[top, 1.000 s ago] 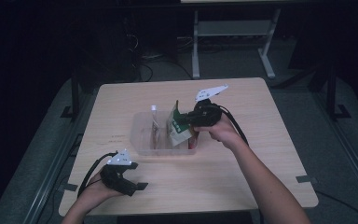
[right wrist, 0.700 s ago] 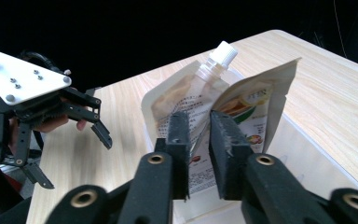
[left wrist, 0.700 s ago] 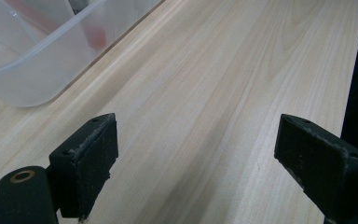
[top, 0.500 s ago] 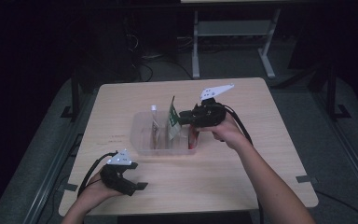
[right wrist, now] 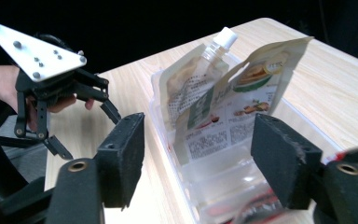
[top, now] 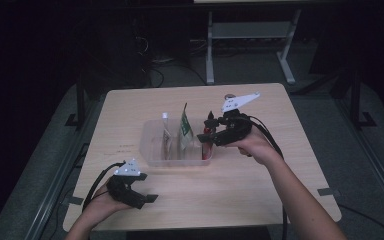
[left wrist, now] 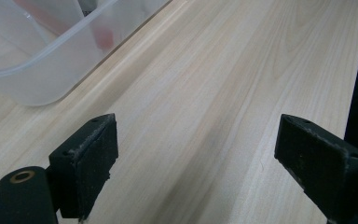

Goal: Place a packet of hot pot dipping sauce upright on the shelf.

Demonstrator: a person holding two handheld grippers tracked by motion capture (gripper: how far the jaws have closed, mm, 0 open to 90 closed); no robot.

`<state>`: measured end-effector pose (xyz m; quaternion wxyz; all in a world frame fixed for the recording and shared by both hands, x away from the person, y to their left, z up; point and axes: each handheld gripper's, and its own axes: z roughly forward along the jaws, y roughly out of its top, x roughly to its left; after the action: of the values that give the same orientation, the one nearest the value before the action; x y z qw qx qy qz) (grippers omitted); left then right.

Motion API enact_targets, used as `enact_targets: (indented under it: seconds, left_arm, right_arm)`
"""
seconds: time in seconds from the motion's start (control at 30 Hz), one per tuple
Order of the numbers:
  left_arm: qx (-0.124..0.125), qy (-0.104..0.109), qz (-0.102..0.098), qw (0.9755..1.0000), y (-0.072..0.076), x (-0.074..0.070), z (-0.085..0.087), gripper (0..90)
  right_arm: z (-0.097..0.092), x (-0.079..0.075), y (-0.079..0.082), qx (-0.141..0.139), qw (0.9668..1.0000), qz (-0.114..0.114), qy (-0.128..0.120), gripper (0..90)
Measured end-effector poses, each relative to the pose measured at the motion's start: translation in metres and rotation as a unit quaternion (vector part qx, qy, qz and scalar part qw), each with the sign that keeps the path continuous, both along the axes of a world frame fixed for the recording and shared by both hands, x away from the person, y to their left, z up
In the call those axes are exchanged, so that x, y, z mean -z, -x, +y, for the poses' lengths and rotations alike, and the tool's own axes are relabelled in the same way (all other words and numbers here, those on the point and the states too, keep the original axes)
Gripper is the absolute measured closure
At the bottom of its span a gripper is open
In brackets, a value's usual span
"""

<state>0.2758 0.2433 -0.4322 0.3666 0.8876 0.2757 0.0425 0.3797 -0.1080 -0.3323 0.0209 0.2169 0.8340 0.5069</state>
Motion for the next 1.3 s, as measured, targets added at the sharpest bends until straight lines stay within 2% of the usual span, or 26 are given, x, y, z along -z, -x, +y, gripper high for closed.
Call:
enact_targets:
  seconds: [0.23, 0.4, 0.57, 0.6, 0.7, 0.77, 0.87, 0.9, 1.03, 1.07, 1.1, 1.13, 1.17, 1.23, 1.3]
  left_arm:
    - [0.004, -0.003, 0.0, 1.0, 0.002, -0.001, -0.001, 12.9]
    - [0.003, 0.0, -0.003, 1.0, 0.005, -0.006, 0.0, 13.4]
    - [0.0, 0.006, -0.001, 1.0, 0.007, -0.007, 0.001, 13.3]
    - [-0.001, 0.005, -0.003, 1.0, 0.008, -0.006, 0.002, 13.3]
    - [-0.005, 0.006, 0.0, 1.0, 0.012, -0.005, 0.004, 13.3]
    - [-0.005, 0.005, -0.006, 1.0, 0.013, -0.005, 0.006, 13.3]
    - [-0.009, 0.007, -0.011, 0.9999, 0.015, -0.005, 0.007, 13.4]
    - [-0.014, 0.009, -0.012, 0.9998, 0.016, -0.004, 0.008, 13.5]
    - [-0.018, 0.002, -0.019, 0.9996, 0.017, -0.001, 0.009, 13.8]
    - [-0.018, -0.002, -0.019, 0.9997, 0.018, 0.0, 0.01, 13.8]
    - [-0.018, -0.001, -0.018, 0.9997, 0.018, 0.001, 0.011, 13.8]
    - [-0.021, 0.002, -0.017, 0.9996, 0.018, 0.003, 0.011, 13.9]
    - [-0.022, 0.003, -0.016, 0.9996, 0.019, 0.005, 0.012, 13.9]
    - [-0.021, -0.005, -0.014, 0.9997, 0.019, 0.008, 0.014, 14.0]
    - [-0.017, -0.013, -0.015, 0.9997, 0.019, 0.01, 0.016, 14.2]
  right_arm:
    - [-0.019, -0.003, 0.022, 0.012, 0.9997, -0.018, -0.006, 31.6]
    - [-0.038, 0.003, 0.039, 0.029, 0.9991, -0.03, -0.001, 30.4]
    - [-0.051, 0.01, 0.05, 0.039, 0.9989, -0.028, -0.001, 28.6]
    - [-0.059, 0.015, 0.058, 0.045, 0.9986, -0.03, 0.001, 27.7]
    - [-0.066, 0.02, 0.064, 0.052, 0.9981, -0.033, 0.001, 26.9]
    - [-0.076, 0.027, 0.07, 0.065, 0.9974, -0.033, 0.002, 25.6]
    - [-0.083, 0.033, 0.074, 0.072, 0.9969, -0.031, 0.003, 25.0]
    - [-0.089, 0.041, 0.077, 0.081, 0.9962, -0.029, 0.007, 24.2]
    - [-0.096, 0.053, 0.08, 0.097, 0.995, -0.023, 0.013, 22.9]
    - [-0.099, 0.062, 0.082, 0.106, 0.994, -0.02, 0.02, 22.3]
    - [-0.099, 0.062, 0.082, 0.106, 0.994, -0.02, 0.02, 22.3]
    - [-0.103, 0.071, 0.084, 0.114, 0.9928, -0.015, 0.032, 20.5]
    - [-0.103, 0.071, 0.084, 0.114, 0.9928, -0.015, 0.032, 20.5]
    - [-0.107, 0.085, 0.089, 0.125, 0.9904, -0.015, 0.057, 19.5]
    - [-0.109, 0.092, 0.091, 0.13, 0.989, -0.01, 0.069, 18.8]
